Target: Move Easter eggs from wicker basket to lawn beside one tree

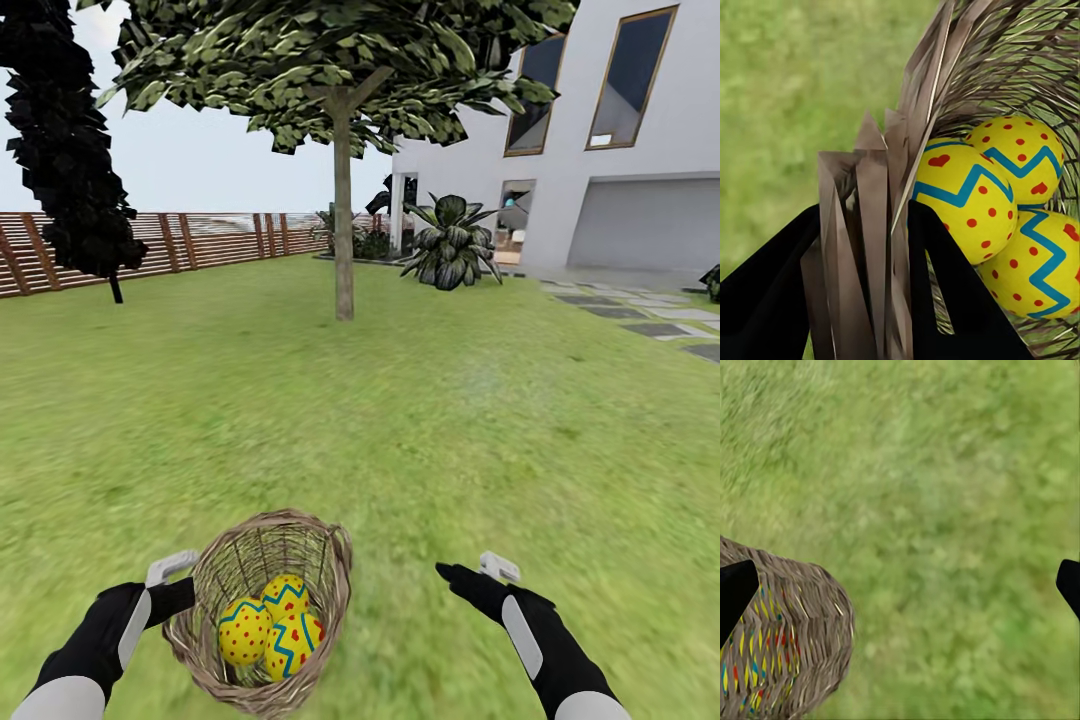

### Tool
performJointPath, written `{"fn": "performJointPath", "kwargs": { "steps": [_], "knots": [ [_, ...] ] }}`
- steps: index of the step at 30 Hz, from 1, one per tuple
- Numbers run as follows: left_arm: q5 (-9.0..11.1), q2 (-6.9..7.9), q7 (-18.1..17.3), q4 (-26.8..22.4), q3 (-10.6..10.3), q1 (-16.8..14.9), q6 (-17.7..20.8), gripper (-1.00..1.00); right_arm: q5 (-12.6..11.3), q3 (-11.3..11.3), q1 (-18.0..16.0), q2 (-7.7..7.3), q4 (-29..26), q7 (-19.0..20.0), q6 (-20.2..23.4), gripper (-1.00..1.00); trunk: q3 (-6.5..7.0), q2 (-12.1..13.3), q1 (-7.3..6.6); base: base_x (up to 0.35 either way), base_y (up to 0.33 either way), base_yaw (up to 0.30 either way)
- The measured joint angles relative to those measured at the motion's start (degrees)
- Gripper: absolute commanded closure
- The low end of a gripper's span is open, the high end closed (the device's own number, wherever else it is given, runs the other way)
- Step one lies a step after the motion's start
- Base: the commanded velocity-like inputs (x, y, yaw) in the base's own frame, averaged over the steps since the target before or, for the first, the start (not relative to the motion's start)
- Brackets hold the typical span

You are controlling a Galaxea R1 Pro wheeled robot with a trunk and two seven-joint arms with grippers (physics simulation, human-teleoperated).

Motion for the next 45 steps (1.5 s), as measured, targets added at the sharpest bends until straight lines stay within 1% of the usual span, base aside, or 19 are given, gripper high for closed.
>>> {"fn": "performJointPath", "kwargs": {
  "steps": [29,34,38,45],
  "knots": [
    [0.0,0.08,-0.1,-0.1,0.0,0.0,0.0,1.0,0.0,0.0,0.0,0.0,0.0,0.0,-0.1,-1.0,0.0,0.0,0.0,0.333,0.0,0.0],
    [0.0,0.09,-0.1,-0.1,0.0,0.0,0.0,1.0,0.0,0.0,0.0,0.01,0.0,0.0,-0.1,-1.0,0.0,0.0,0.0,0.331,0.086,0.0],
    [0.0,0.09,-0.1,-0.1,0.0,0.0,0.0,1.0,0.0,0.0,0.0,0.49,0.0,0.0,-0.1,-1.0,0.0,0.0,0.0,0.329,0.032,0.0],
    [0.1,0.06,-0.1,-0.1,0.0,0.0,0.0,1.0,0.0,0.0,0.0,0.52,0.0,0.0,-0.1,-1.0,0.0,0.0,0.0,0.319,0.102,0.0]
  ]
}}
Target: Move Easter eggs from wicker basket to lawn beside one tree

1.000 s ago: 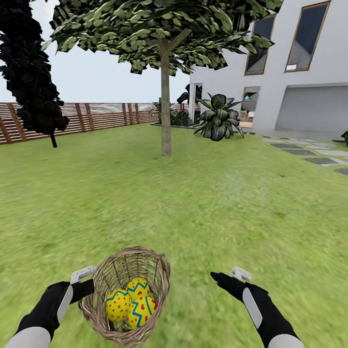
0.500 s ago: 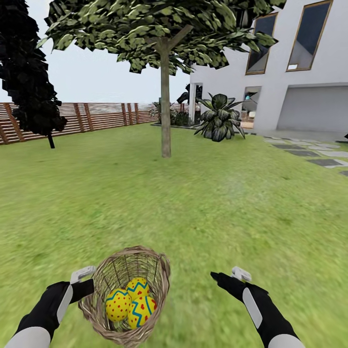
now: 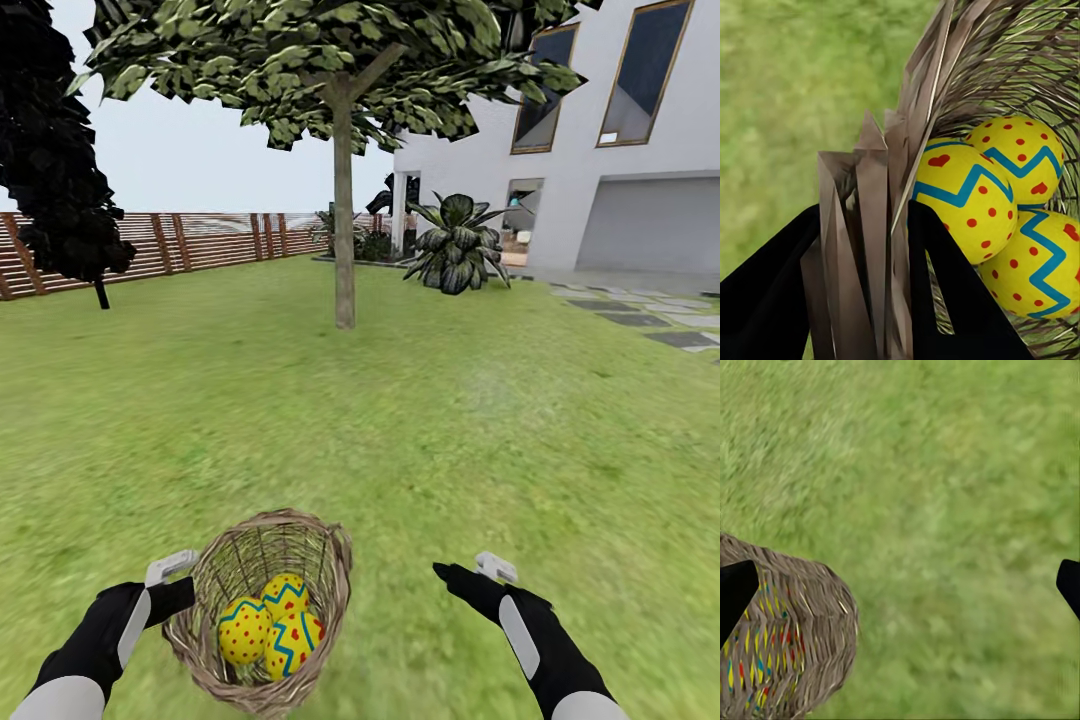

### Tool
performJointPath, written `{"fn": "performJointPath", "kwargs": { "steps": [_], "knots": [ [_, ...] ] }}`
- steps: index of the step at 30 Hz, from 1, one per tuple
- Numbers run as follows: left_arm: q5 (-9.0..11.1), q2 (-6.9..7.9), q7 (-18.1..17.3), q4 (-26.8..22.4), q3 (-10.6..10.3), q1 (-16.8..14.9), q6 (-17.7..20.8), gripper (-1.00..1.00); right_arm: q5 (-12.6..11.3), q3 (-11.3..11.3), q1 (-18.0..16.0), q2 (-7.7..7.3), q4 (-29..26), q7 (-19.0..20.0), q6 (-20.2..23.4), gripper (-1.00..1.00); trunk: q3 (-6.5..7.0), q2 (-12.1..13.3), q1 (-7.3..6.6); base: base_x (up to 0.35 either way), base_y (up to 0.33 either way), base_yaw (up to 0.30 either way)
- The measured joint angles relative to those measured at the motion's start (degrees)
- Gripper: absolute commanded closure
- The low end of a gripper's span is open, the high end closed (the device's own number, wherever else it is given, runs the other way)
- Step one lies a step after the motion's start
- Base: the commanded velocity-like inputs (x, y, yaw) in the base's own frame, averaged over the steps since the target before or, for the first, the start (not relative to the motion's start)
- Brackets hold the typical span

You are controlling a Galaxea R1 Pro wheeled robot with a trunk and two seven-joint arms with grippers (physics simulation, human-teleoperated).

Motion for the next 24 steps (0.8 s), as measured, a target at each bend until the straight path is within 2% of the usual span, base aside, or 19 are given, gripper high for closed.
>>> {"fn": "performJointPath", "kwargs": {
  "steps": [11,24],
  "knots": [
    [-0.2,0.01,0.0,0.0,0.0,0.0,0.0,1.0,0.0,0.0,0.0,0.0,0.0,0.0,0.0,-1.0,0.0,0.0,0.0,0.262,0.178,0.0],
    [-0.1,0.02,0.0,0.0,0.0,0.0,-0.1,1.0,0.0,0.0,0.0,-0.05,0.0,0.0,0.0,-1.0,0.0,0.0,0.0,0.28,0.008,0.0]
  ]
}}
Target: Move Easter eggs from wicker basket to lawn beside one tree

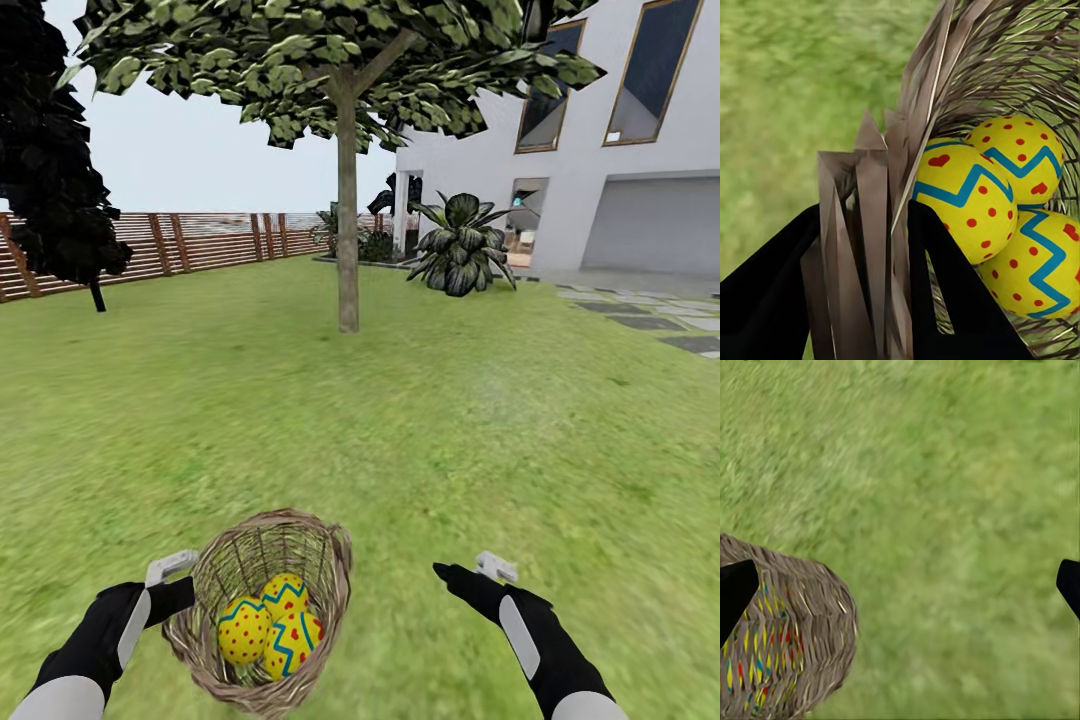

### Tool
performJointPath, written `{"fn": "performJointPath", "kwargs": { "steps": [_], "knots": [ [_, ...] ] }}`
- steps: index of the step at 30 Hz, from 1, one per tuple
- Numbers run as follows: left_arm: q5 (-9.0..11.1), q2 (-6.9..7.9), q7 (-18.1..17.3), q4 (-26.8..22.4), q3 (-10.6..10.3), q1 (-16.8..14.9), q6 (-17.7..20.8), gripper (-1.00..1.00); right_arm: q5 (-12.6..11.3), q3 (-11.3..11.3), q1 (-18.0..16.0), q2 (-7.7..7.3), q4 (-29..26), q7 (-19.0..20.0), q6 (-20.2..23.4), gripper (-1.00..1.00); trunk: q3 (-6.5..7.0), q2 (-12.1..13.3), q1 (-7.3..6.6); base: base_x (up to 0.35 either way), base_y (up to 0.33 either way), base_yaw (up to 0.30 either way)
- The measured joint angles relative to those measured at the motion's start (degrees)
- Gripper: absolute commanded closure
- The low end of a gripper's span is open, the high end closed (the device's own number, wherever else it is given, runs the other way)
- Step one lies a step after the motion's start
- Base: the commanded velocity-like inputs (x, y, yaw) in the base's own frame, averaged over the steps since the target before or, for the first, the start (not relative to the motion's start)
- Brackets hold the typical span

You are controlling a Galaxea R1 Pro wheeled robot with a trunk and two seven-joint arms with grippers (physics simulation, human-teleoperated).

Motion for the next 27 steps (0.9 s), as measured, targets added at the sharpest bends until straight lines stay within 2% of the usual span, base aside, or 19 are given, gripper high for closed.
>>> {"fn": "performJointPath", "kwargs": {
  "steps": [9,14,27],
  "knots": [
    [0.0,0.02,0.0,-0.2,0.0,0.0,0.0,1.0,0.0,-0.1,0.0,-0.04,0.0,0.0,0.1,-1.0,0.0,0.0,0.0,0.281,0.0,0.0],
    [0.3,0.94,-0.1,-1.2,0.1,0.0,0.0,1.0,0.0,0.0,0.0,0.05,0.0,0.0,0.0,-1.0,0.0,0.0,0.0,0.271,0.0,0.0],
    [0.6,1.06,-0.2,-1.3,0.1,0.0,0.1,1.0,0.0,0.0,0.0,0.05,0.0,0.0,0.0,-1.0,0.0,0.0,0.0,0.261,0.0,0.0]
  ]
}}
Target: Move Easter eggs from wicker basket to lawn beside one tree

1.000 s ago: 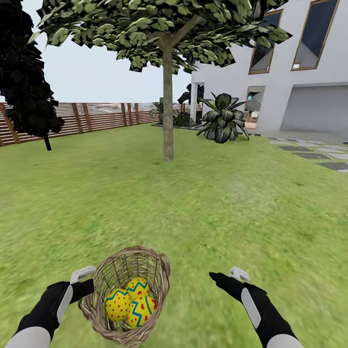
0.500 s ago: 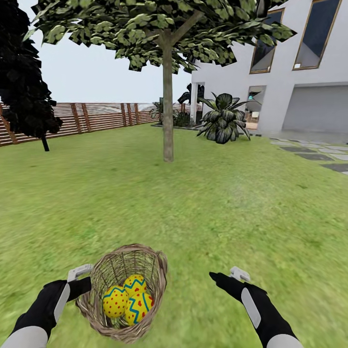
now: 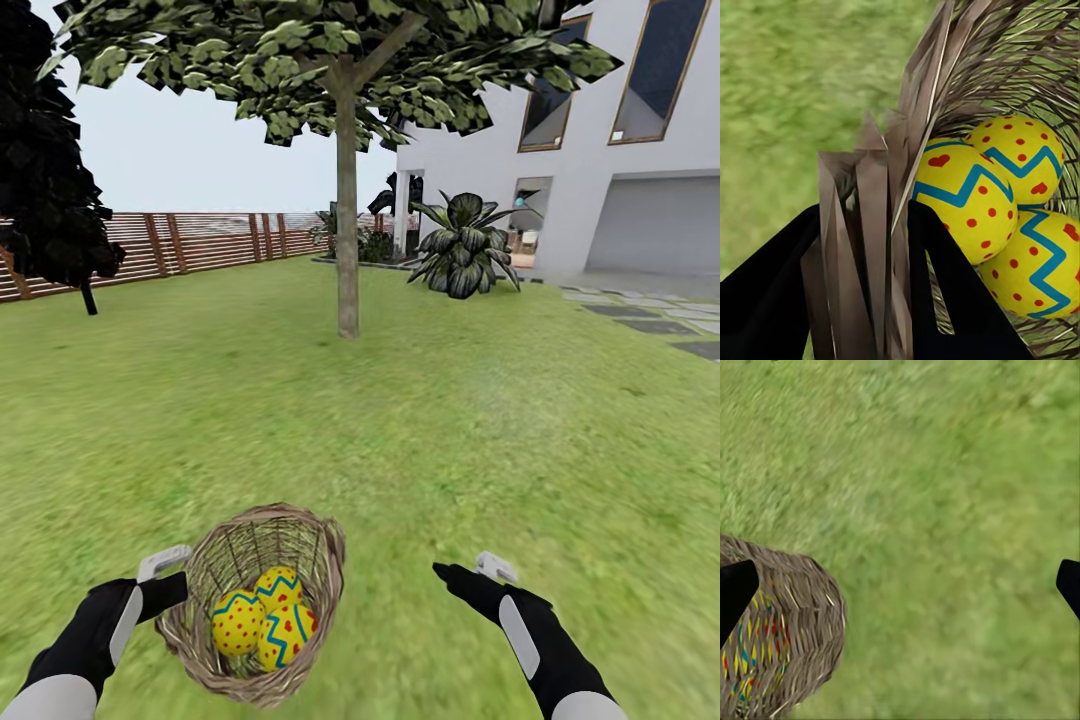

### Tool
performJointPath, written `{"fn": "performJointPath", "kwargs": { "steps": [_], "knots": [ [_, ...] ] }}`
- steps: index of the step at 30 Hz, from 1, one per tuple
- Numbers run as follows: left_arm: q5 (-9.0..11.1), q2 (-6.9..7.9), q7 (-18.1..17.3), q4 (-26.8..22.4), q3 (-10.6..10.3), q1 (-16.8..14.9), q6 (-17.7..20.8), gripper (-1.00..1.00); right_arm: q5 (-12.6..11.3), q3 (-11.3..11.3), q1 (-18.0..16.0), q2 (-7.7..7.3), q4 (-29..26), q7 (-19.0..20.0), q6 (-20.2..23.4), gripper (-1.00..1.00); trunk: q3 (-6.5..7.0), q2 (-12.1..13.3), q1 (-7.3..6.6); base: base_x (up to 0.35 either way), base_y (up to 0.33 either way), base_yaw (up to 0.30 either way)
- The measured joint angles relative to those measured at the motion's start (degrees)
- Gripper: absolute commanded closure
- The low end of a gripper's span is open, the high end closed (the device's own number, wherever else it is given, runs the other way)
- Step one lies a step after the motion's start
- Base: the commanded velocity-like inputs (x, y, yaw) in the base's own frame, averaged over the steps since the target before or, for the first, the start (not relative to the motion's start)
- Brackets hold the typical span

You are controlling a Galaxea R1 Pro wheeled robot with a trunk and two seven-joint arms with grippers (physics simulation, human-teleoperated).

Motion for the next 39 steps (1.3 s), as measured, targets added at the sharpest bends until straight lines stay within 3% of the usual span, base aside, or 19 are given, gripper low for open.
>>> {"fn": "performJointPath", "kwargs": {
  "steps": [9,39],
  "knots": [
    [0.1,0.67,0.0,-0.1,0.2,0.0,0.0,1.0,0.0,0.0,0.0,0.0,1.1,0.1,-3.1,-1.0,0.0,0.0,0.0,0.262,0.0,0.0],
    [0.0,1.14,0.0,0.0,0.1,0.0,0.0,1.0,0.0,0.0,0.0,0.38,1.3,0.0,-3.2,-1.0,0.0,0.0,0.0,0.264,0.0,0.0]
  ]
}}
